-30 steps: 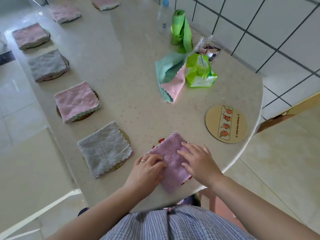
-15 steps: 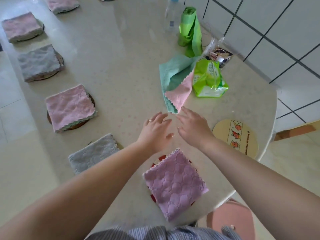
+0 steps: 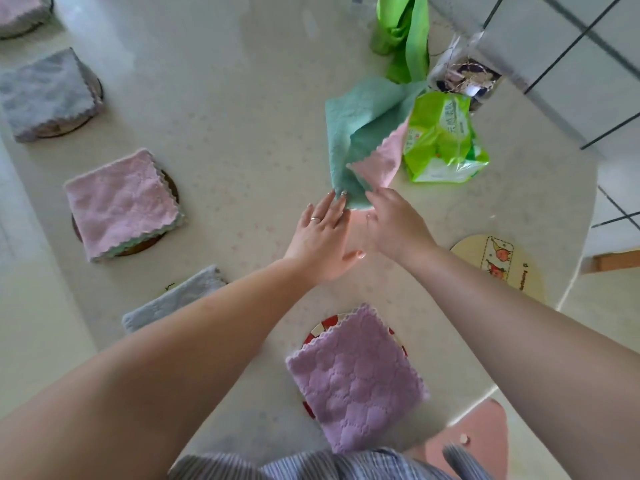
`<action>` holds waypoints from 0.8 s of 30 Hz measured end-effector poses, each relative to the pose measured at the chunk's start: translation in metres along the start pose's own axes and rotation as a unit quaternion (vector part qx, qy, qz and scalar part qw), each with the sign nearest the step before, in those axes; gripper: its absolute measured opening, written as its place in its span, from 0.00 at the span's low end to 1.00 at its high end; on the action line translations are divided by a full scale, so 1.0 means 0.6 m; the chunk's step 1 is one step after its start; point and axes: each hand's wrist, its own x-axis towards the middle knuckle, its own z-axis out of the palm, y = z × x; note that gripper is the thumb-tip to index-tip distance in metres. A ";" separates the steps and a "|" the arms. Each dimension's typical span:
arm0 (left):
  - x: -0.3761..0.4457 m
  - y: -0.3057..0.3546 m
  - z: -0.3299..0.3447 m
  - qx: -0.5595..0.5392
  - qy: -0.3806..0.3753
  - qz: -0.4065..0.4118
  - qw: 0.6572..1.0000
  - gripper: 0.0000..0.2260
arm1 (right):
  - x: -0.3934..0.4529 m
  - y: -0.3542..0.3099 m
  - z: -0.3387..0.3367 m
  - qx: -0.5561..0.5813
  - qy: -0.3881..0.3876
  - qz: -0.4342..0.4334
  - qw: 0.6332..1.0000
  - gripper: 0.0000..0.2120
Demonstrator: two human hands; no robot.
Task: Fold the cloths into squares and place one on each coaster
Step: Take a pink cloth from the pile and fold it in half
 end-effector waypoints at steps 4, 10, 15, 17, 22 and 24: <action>-0.006 0.001 -0.024 -0.053 0.070 -0.047 0.995 0.32 | -0.031 -0.003 -0.039 0.025 0.050 -0.026 0.998 0.22; -0.032 0.017 -0.102 -0.059 0.165 -0.046 0.983 0.27 | -0.077 -0.025 -0.103 -0.042 0.093 -0.077 0.992 0.23; -0.066 0.039 -0.168 -0.087 0.254 -0.086 0.959 0.22 | -0.135 -0.069 -0.173 -0.044 0.159 -0.131 0.978 0.23; -0.083 0.048 -0.194 -0.084 0.292 -0.098 0.948 0.22 | -0.167 -0.083 -0.198 -0.028 0.184 -0.144 0.972 0.24; -0.149 0.070 -0.258 -0.067 0.316 -0.119 0.939 0.22 | -0.255 -0.095 -0.248 0.038 0.234 -0.152 0.959 0.23; -0.186 0.078 -0.277 -0.064 0.337 -0.121 0.931 0.21 | -0.291 -0.095 -0.261 0.067 0.248 -0.158 0.953 0.22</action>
